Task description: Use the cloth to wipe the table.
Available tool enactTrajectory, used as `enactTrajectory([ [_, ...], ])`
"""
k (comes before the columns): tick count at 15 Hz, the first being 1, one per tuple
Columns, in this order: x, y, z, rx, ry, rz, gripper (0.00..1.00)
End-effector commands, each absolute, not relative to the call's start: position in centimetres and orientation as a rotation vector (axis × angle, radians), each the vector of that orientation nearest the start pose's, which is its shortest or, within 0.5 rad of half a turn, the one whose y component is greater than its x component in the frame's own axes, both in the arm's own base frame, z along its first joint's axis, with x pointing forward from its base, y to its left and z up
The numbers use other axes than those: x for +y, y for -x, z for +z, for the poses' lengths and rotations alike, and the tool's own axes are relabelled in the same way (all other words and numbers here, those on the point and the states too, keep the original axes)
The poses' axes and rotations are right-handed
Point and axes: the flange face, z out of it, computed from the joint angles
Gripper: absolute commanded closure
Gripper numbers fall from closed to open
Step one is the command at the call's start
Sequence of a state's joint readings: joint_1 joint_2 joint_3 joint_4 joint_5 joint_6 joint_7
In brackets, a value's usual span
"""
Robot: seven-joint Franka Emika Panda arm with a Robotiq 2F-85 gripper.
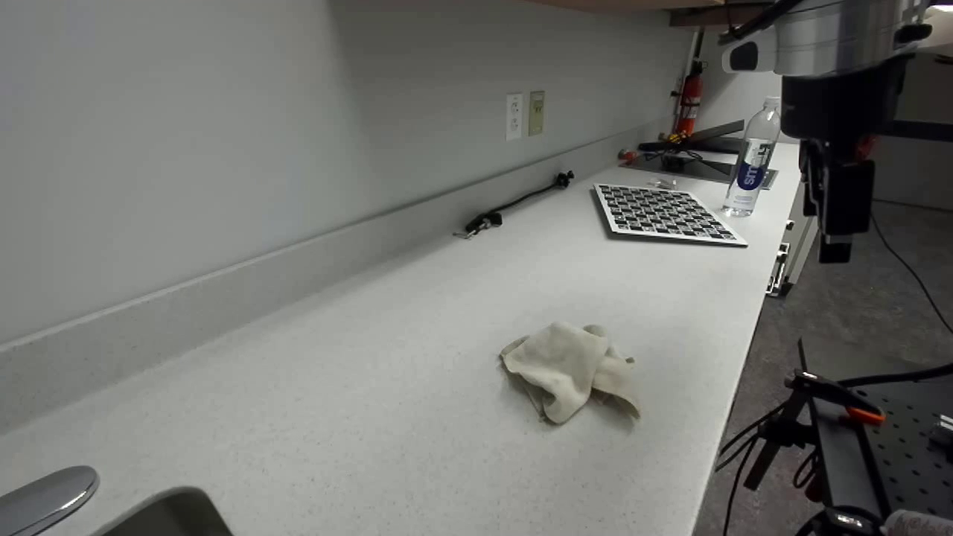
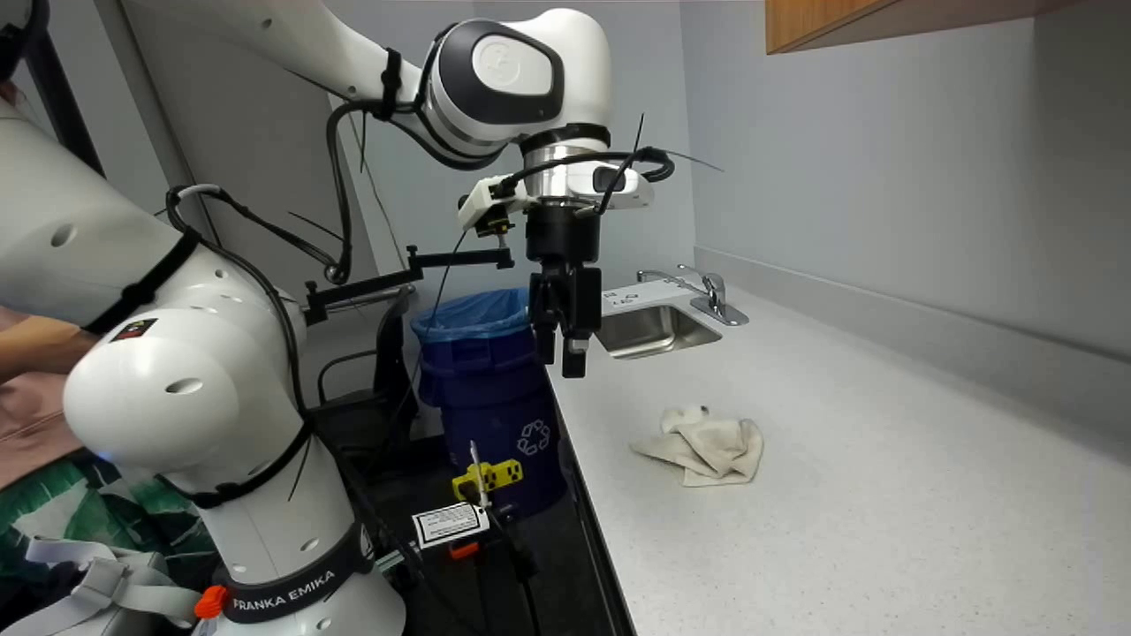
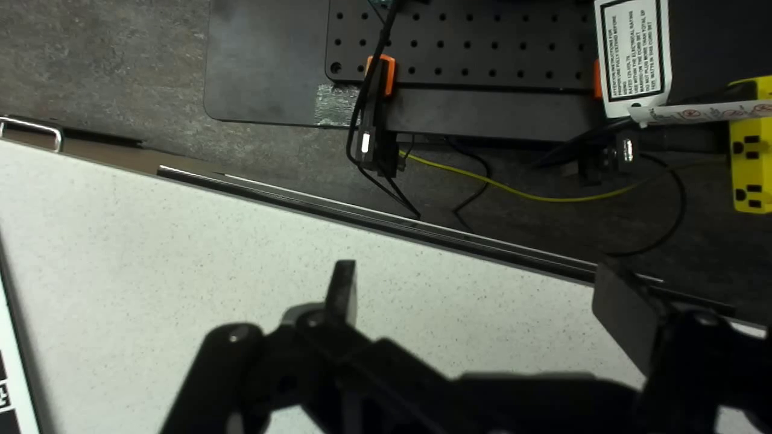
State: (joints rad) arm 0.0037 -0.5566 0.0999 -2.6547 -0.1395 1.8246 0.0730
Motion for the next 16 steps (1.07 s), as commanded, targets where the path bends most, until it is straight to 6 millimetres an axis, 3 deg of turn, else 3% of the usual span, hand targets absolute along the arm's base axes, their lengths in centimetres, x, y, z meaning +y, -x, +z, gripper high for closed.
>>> enactTrajectory([
  [1,2.4,-33.1,40.0,-0.12,3.322,0.445,0.0],
  [4,2.9,-33.2,39.9,-0.152,3.321,0.442,0.0],
  [9,5.4,-34.2,39.4,-0.251,3.286,0.343,0.0],
  [16,7.5,-39.1,38.2,-0.247,3.218,-0.061,0.0],
])
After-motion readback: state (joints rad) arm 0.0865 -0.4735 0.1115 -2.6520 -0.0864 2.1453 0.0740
